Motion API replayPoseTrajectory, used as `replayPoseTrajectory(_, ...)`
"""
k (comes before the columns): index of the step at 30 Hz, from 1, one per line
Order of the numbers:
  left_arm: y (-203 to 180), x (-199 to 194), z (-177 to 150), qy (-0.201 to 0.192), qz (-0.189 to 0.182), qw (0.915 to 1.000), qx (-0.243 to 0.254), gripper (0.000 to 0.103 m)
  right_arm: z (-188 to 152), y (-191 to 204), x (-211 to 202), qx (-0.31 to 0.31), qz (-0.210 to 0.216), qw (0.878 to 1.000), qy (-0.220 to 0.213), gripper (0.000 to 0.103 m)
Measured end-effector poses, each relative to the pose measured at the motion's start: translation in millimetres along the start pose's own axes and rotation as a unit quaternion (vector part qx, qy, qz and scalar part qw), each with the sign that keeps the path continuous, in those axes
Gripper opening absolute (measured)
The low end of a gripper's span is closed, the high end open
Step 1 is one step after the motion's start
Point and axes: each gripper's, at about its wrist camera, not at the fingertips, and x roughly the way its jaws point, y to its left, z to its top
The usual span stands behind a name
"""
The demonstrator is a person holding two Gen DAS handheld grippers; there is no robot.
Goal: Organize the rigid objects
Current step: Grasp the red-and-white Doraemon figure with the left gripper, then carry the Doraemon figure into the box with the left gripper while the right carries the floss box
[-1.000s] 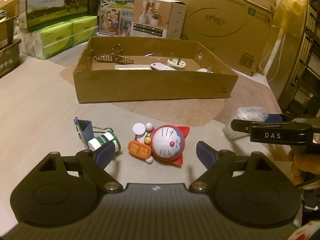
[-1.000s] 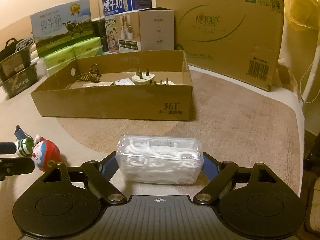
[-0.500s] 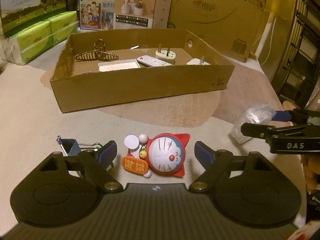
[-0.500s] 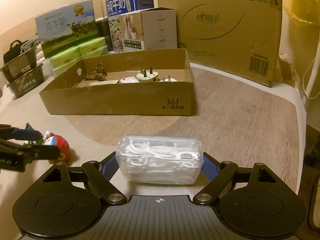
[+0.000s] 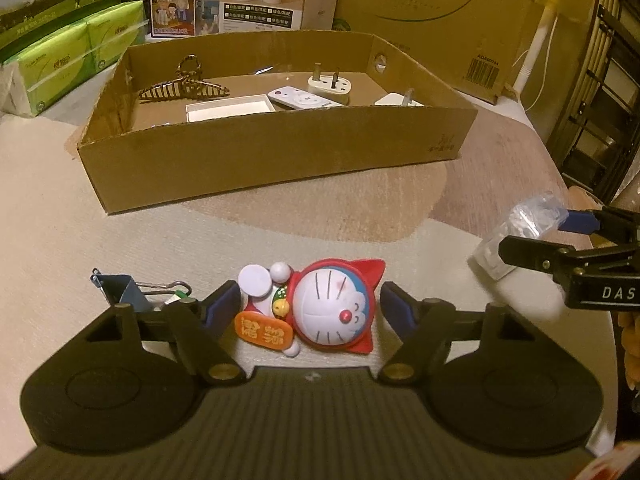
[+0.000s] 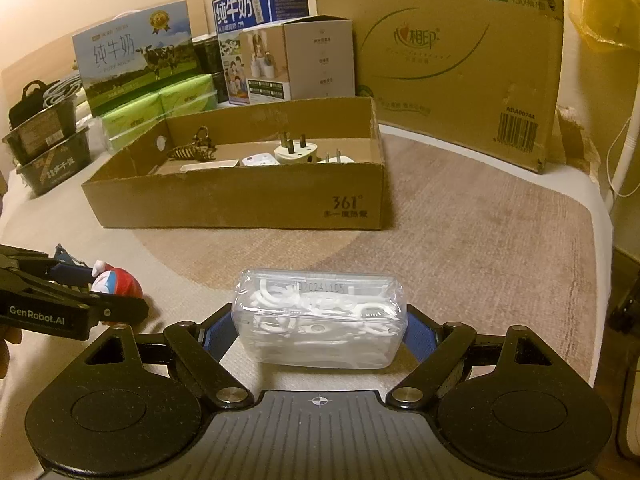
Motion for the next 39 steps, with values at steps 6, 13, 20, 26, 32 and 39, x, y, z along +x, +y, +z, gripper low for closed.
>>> replayPoseTrajectory(6,1,-4,-2,-0.001,0.002,1.0,-0.007,0.069,-1,1,-1,-0.001,0.003,1.0,0.001,0.084)
replayPoseTrajectory(13,-9,-8,-8,-0.006,0.017,0.9995,-0.025,0.068,-2,3,-3,-0.006,0.005,1.0,0.001,0.084)
replayPoseTrajectory(20,-20,-16,-18,-0.011,0.033,0.9979,-0.055,0.068,-2,4,-7,-0.004,0.009,1.0,-0.001,0.084)
replayPoseTrajectory(26,-27,-26,-28,-0.013,0.045,0.9959,-0.077,0.066,-1,6,-15,-0.006,0.018,1.0,-0.004,0.084)
replayPoseTrajectory(32,-31,-36,-34,-0.016,0.048,0.9955,-0.08,0.066,0,12,-21,-0.011,0.029,1.0,-0.007,0.084)
replayPoseTrajectory(39,-34,-53,-35,-0.032,0.054,0.9949,-0.08,0.066,1,14,-29,-0.016,0.033,0.999,-0.012,0.084)
